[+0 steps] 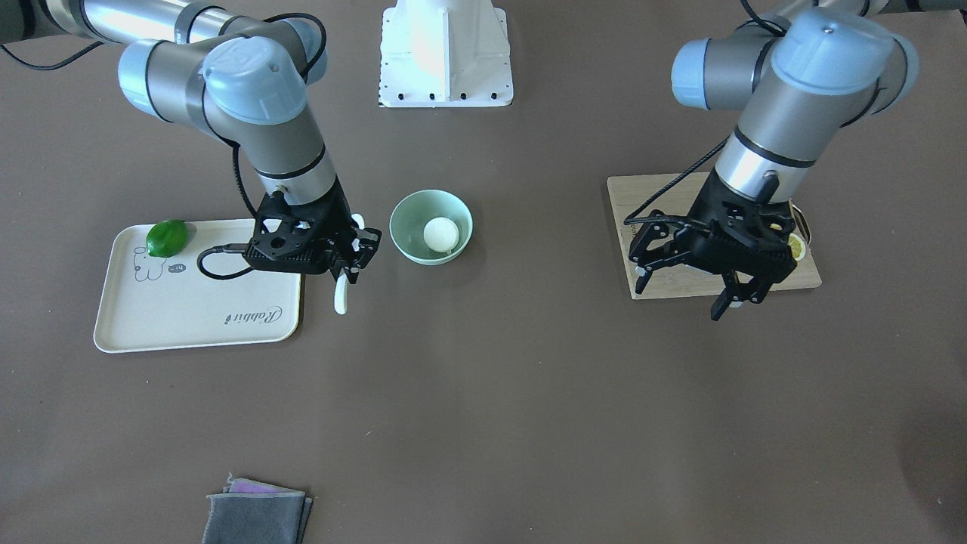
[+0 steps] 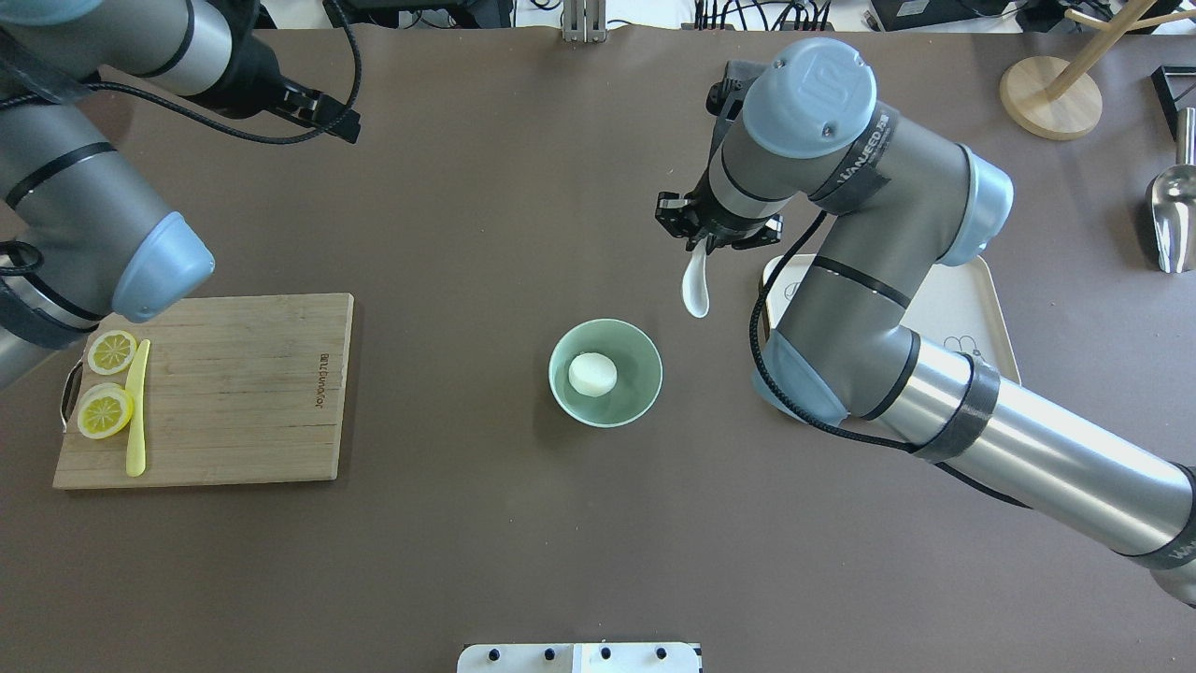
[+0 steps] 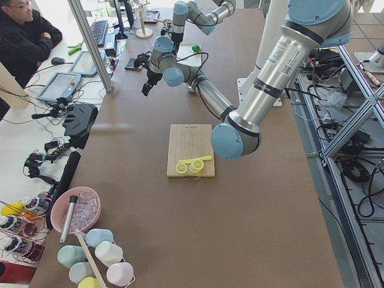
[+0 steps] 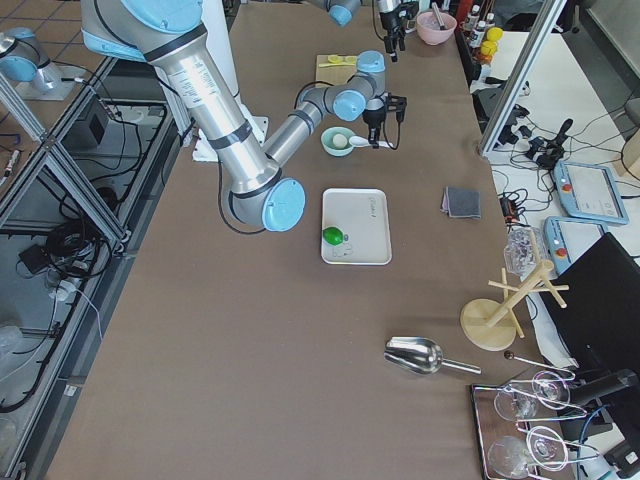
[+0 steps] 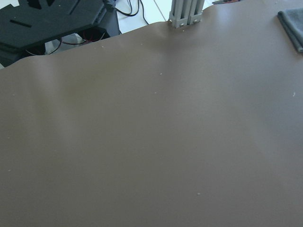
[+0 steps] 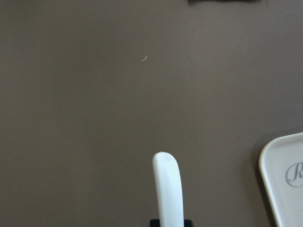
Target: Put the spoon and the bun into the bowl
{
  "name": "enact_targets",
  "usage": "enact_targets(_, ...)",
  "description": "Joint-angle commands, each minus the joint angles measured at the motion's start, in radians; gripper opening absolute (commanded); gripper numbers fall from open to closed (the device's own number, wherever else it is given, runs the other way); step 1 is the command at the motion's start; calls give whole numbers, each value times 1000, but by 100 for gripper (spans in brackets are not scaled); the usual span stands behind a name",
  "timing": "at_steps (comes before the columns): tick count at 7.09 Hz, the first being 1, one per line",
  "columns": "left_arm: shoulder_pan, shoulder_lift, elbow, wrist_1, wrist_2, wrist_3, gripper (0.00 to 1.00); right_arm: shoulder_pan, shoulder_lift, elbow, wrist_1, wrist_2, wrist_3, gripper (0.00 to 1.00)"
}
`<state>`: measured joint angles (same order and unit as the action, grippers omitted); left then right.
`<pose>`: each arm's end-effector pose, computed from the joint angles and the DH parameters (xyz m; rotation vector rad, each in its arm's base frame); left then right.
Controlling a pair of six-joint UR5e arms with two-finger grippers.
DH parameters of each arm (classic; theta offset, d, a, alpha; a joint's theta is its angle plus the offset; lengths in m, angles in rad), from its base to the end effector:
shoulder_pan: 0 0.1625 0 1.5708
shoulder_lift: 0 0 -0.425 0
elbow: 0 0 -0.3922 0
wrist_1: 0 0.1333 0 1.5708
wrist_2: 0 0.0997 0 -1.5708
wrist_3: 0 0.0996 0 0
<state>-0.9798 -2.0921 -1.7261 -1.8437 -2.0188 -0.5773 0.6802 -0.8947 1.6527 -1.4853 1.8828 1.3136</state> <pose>0.2865 -0.5887 0.2567 0.5504 0.8598 0.2251 -0.4702 -0.5125 0.2129 0.1165 -0.8808 0.2634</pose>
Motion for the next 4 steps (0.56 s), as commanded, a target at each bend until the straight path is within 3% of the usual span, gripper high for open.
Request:
enact_targets(1, -33, 21, -4, 0, -24, 36, 98, -91, 14, -53, 108, -89, 125, 0)
enact_targets(4, -34, 23, -4, 0, -24, 36, 98, -146, 10, -44, 105, -129, 133, 0)
